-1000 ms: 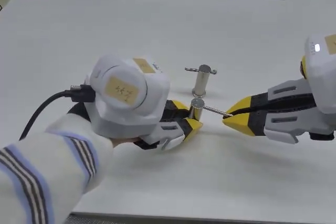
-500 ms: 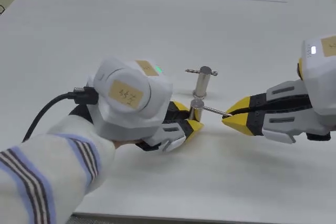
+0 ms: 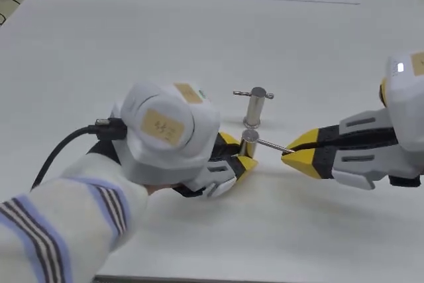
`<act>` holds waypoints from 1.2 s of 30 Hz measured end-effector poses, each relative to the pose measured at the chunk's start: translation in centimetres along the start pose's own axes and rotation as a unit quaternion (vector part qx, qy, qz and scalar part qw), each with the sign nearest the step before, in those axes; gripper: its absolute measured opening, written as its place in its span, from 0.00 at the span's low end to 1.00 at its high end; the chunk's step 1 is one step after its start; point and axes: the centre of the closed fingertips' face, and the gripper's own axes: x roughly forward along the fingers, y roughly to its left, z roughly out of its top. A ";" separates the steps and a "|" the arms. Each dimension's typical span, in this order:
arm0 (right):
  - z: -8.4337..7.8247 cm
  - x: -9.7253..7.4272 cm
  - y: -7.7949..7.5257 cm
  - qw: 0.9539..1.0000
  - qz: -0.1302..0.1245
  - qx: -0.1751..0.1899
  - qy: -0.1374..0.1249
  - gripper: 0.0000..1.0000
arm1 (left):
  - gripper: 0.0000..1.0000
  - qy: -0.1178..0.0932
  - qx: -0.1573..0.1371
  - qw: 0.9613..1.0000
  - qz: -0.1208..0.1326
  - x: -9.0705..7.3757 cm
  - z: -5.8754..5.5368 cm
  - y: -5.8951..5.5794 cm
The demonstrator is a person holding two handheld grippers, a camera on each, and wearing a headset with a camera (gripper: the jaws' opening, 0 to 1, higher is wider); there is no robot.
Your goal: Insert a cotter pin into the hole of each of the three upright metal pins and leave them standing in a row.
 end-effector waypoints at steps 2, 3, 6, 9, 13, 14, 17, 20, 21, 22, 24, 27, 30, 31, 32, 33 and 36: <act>0.1 -0.1 0.0 1.000 -0.003 0.002 -0.003 0.03 | 0.11 -0.001 -0.001 1.000 0.002 0.0 0.0 0.0; 0.1 -0.1 0.1 1.000 -0.004 0.000 -0.003 0.03 | 0.11 0.000 -0.002 1.000 0.003 0.0 0.0 0.0; 0.2 -0.1 0.1 1.000 -0.006 -0.002 -0.005 0.03 | 0.12 0.000 -0.003 1.000 0.002 0.0 0.0 0.0; 0.2 -0.2 0.1 1.000 -0.008 -0.004 -0.007 0.03 | 0.12 0.000 -0.007 1.000 0.001 0.0 0.0 0.0; 0.4 -0.4 0.2 1.000 -0.010 -0.007 -0.012 0.03 | 0.12 -0.001 -0.005 1.000 0.000 -0.1 0.0 -0.1; 0.4 -0.4 0.2 1.000 -0.011 -0.007 -0.013 0.03 | 0.12 0.000 -0.001 1.000 -0.001 -0.1 0.0 -0.1; 0.5 -0.4 0.3 1.000 -0.011 -0.011 -0.014 0.03 | 0.12 0.002 0.006 1.000 0.000 -0.1 -0.1 -0.2; 0.6 -0.4 0.4 1.000 -0.012 -0.012 -0.018 0.03 | 0.12 0.005 -0.002 1.000 0.001 -0.1 -0.1 -0.2; 0.6 -0.4 0.4 1.000 -0.013 -0.009 -0.021 0.03 | 0.12 0.006 -0.003 1.000 0.001 -0.2 -0.1 -0.2; 0.7 -0.3 0.4 1.000 -0.012 -0.008 -0.023 0.03 | 0.12 0.006 0.000 1.000 0.002 -0.1 0.0 -0.2; 0.7 -0.2 0.4 1.000 -0.013 -0.009 -0.020 0.03 | 0.11 0.009 0.006 1.000 0.001 -0.2 -0.1 -0.3; 0.7 0.1 0.5 1.000 -0.012 -0.011 -0.018 0.03 | 0.11 0.011 0.011 1.000 0.002 -0.2 -0.1 -0.3; 0.9 0.3 0.4 1.000 -0.012 -0.010 -0.019 0.03 | 0.11 0.012 0.011 1.000 0.002 -0.2 -0.1 -0.3; 0.9 0.4 0.3 1.000 -0.012 -0.009 -0.019 0.03 | 0.11 0.012 0.011 1.000 0.003 -0.2 -0.1 -0.3; 1.0 0.5 0.3 1.000 -0.012 -0.010 -0.019 0.03 | 0.11 0.012 0.011 1.000 0.003 -0.2 -0.1 -0.3; 1.1 0.7 0.2 1.000 -0.011 -0.010 -0.019 0.03 | 0.11 0.012 0.010 1.000 0.003 -0.1 -0.1 -0.3; 1.5 1.3 0.1 1.000 -0.010 -0.011 -0.019 0.04 | 0.11 0.013 0.010 1.000 0.002 -0.1 0.0 -0.4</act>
